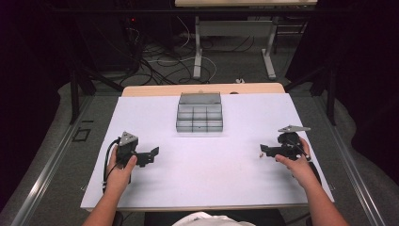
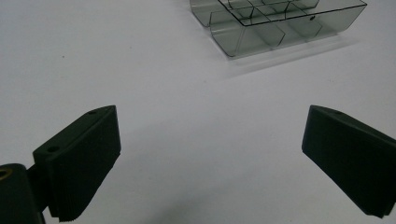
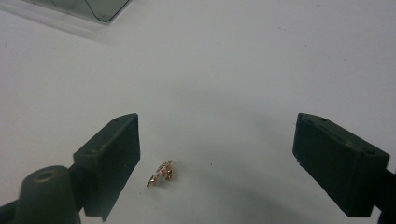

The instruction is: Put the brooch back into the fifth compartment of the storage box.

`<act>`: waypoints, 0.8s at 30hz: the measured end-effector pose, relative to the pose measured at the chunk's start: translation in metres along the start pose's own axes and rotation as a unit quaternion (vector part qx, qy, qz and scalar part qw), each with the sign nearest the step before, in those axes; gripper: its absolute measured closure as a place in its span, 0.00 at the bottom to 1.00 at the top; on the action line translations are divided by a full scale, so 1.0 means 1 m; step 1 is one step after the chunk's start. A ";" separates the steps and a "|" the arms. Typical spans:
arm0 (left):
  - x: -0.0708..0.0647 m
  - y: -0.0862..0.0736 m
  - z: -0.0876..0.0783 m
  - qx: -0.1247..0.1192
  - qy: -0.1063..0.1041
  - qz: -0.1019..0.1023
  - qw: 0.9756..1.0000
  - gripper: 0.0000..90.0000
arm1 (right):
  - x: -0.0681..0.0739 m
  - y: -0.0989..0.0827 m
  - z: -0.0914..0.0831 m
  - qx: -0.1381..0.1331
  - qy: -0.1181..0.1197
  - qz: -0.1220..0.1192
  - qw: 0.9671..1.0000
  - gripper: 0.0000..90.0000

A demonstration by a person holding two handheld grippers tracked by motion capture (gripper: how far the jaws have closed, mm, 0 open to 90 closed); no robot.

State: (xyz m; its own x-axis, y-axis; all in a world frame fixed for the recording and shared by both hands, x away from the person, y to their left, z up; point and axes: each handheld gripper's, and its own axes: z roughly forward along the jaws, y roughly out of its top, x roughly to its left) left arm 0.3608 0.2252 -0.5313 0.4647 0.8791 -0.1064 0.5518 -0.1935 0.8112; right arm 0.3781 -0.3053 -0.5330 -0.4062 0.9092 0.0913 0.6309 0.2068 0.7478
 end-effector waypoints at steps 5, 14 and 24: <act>0.000 0.000 0.001 0.001 -0.001 0.000 1.000 0.05 | 0.000 0.001 0.000 -0.002 0.000 0.003 1.000 0.12; -0.002 -0.001 -0.002 0.001 0.001 0.004 1.000 0.05 | 0.009 0.006 0.001 -0.005 0.010 -0.039 0.999 0.00; -0.004 -0.003 -0.004 0.002 0.001 0.002 1.000 0.05 | 0.016 0.008 0.003 -0.001 0.015 -0.084 0.996 0.17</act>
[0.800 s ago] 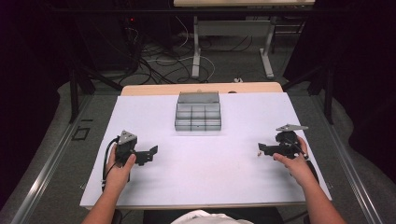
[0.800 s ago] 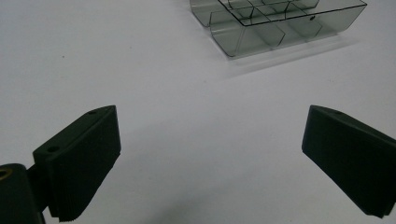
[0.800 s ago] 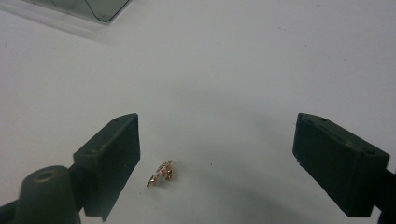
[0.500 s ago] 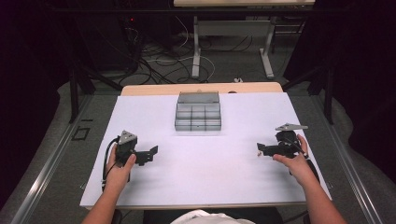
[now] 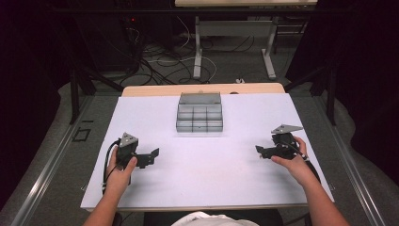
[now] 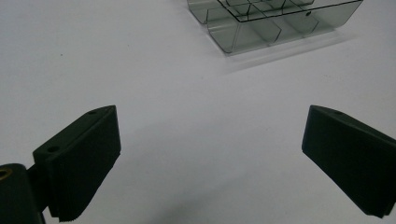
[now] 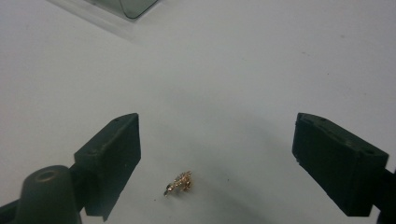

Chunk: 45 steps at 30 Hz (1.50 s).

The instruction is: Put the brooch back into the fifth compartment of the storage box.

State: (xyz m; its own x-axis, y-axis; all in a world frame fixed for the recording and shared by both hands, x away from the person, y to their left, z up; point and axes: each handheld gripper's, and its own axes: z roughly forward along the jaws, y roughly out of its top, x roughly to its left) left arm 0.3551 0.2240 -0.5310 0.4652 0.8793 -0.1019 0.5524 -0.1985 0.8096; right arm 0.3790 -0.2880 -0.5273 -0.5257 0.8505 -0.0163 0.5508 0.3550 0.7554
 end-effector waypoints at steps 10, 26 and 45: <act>-0.001 0.000 -0.002 0.006 -0.001 0.008 1.000 0.05 | 0.003 0.002 -0.001 0.011 0.017 -0.006 1.000 0.24; -0.003 -0.001 -0.002 0.001 -0.002 0.007 1.000 0.05 | 0.009 0.002 0.004 0.024 0.041 -0.034 0.998 0.34; -0.003 -0.001 -0.002 0.003 -0.001 0.008 1.000 0.05 | 0.004 -0.006 0.010 0.060 0.052 -0.032 0.996 0.48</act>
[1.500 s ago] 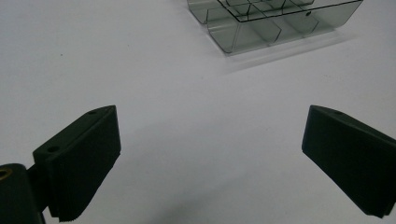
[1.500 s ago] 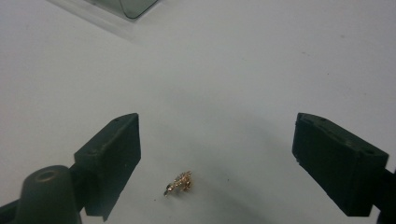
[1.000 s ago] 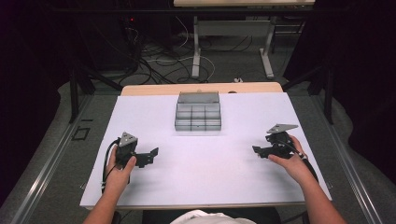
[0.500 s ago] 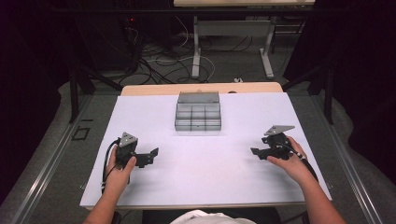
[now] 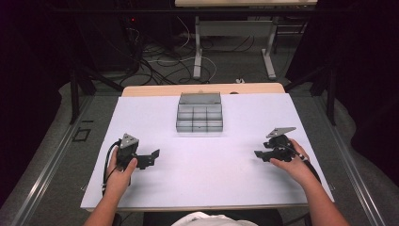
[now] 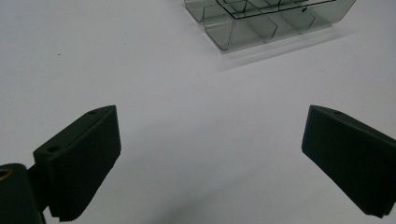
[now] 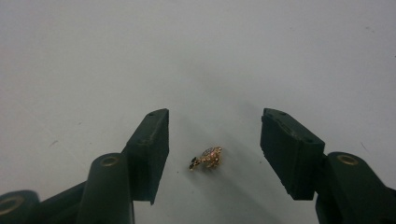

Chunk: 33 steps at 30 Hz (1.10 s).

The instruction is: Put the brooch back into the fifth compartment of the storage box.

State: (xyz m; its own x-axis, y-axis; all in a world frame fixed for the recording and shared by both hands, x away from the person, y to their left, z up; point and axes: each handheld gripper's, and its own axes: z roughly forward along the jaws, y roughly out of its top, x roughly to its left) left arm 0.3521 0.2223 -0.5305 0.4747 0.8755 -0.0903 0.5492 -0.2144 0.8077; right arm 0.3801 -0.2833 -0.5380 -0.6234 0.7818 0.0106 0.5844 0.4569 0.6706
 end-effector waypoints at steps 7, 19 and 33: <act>0.000 0.000 0.000 0.000 0.000 0.000 1.000 0.05 | -0.001 -0.001 0.002 0.013 0.006 -0.005 1.000 0.54; 0.000 0.000 0.000 -0.001 -0.001 0.000 1.000 0.05 | -0.001 -0.004 0.003 0.037 0.009 -0.009 0.999 0.60; 0.000 0.000 0.000 -0.001 -0.001 0.000 1.000 0.05 | -0.004 -0.003 0.006 0.042 0.011 -0.003 0.999 0.64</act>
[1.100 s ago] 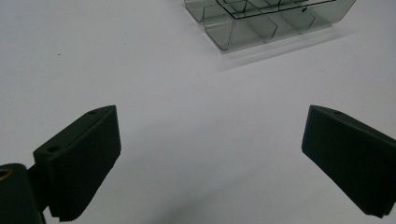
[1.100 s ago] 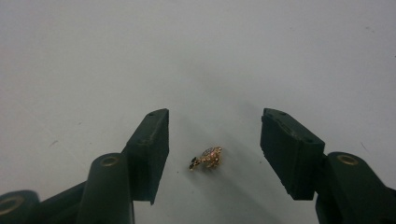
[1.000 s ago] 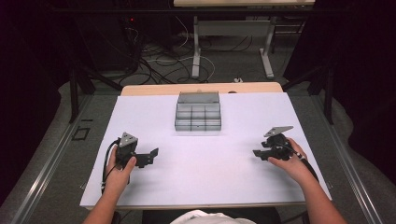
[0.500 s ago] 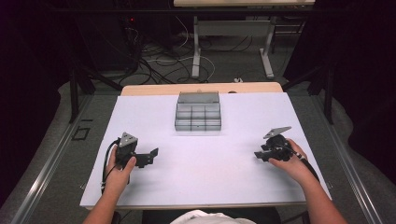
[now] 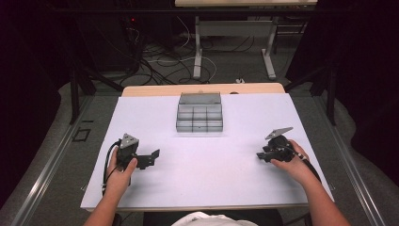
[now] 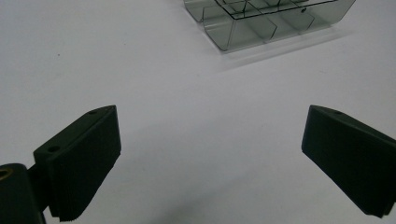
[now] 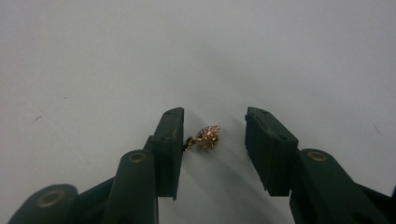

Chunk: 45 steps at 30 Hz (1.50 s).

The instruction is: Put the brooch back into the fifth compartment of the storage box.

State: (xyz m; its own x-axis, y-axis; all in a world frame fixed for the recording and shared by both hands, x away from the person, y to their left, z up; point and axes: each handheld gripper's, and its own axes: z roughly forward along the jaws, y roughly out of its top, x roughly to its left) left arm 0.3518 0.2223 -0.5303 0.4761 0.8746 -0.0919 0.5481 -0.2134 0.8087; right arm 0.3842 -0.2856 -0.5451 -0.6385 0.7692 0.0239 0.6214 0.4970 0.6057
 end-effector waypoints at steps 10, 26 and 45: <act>0.000 0.000 0.000 0.004 -0.002 0.001 1.000 0.05 | -0.001 0.001 0.001 -0.002 -0.011 0.010 1.000 0.70; 0.000 0.001 -0.001 0.008 -0.001 0.004 1.000 0.05 | -0.001 0.002 0.001 0.002 -0.005 0.011 1.000 0.79; 0.000 0.001 -0.001 0.008 -0.001 0.005 1.000 0.05 | 0.004 0.004 0.000 0.010 -0.021 0.029 0.999 0.89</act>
State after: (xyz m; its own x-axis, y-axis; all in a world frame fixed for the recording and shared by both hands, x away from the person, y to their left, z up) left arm 0.3517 0.2229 -0.5292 0.4831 0.8713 -0.0858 0.5541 -0.2284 0.8005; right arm 0.3838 -0.2805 -0.5431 -0.5818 0.8130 0.0247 0.6656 0.4584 0.5889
